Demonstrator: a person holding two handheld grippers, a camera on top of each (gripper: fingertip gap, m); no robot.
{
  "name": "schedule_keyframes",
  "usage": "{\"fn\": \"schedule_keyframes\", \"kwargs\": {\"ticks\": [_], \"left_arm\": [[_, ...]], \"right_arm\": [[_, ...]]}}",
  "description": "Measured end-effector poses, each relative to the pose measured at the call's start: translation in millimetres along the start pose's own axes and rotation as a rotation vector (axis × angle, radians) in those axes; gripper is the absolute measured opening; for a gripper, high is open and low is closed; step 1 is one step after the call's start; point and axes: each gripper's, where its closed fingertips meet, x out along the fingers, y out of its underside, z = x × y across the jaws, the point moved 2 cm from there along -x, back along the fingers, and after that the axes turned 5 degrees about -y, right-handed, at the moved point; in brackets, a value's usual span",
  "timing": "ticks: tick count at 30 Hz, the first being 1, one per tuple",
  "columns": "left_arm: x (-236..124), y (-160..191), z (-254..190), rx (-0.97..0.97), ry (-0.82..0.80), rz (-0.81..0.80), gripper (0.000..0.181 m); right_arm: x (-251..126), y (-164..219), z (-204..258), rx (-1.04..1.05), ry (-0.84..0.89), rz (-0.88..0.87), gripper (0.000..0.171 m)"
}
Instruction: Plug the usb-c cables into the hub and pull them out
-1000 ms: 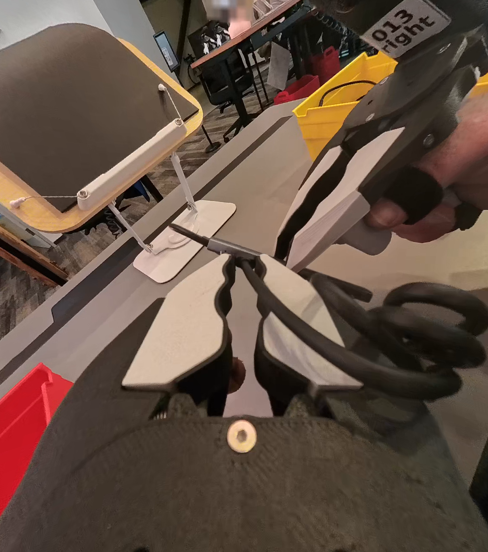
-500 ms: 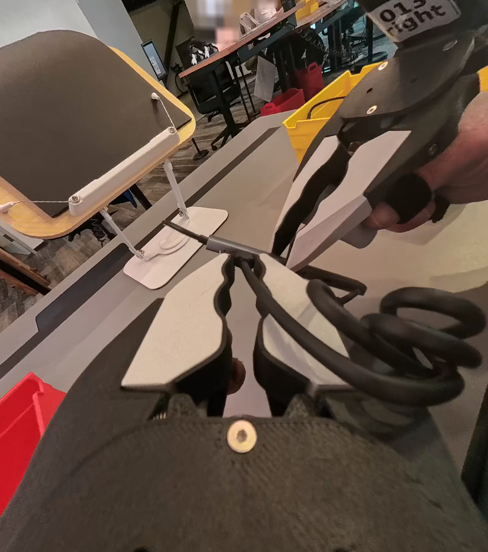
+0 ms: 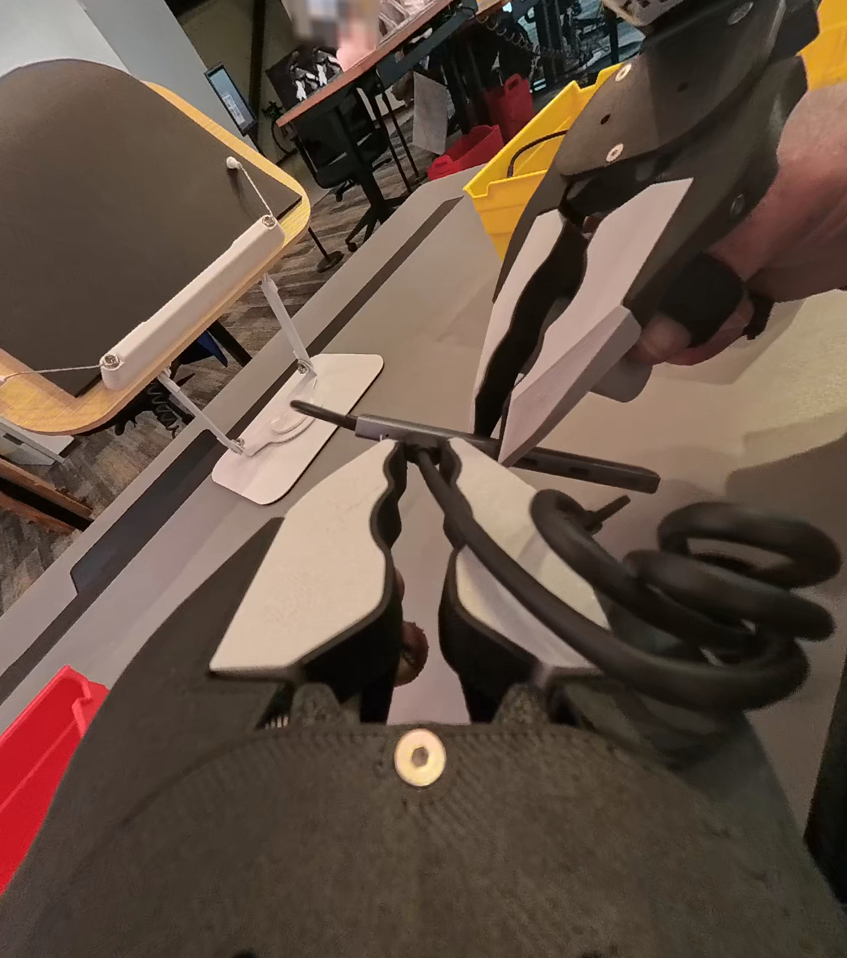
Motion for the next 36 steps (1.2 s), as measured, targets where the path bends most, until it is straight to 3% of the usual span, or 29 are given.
{"fn": "schedule_keyframes", "kwargs": {"ticks": [22,36], "left_arm": [[-2.7,3.8,-0.3,-0.047,0.137,0.026,0.013],[-0.4,5.8,1.4,-0.044,0.094,0.024,0.012]], "right_arm": [[-1.4,1.4,6.4,-0.092,-0.004,0.025,0.018],[-5.5,-2.2,1.7,-0.072,0.021,-0.023,0.018]]}}
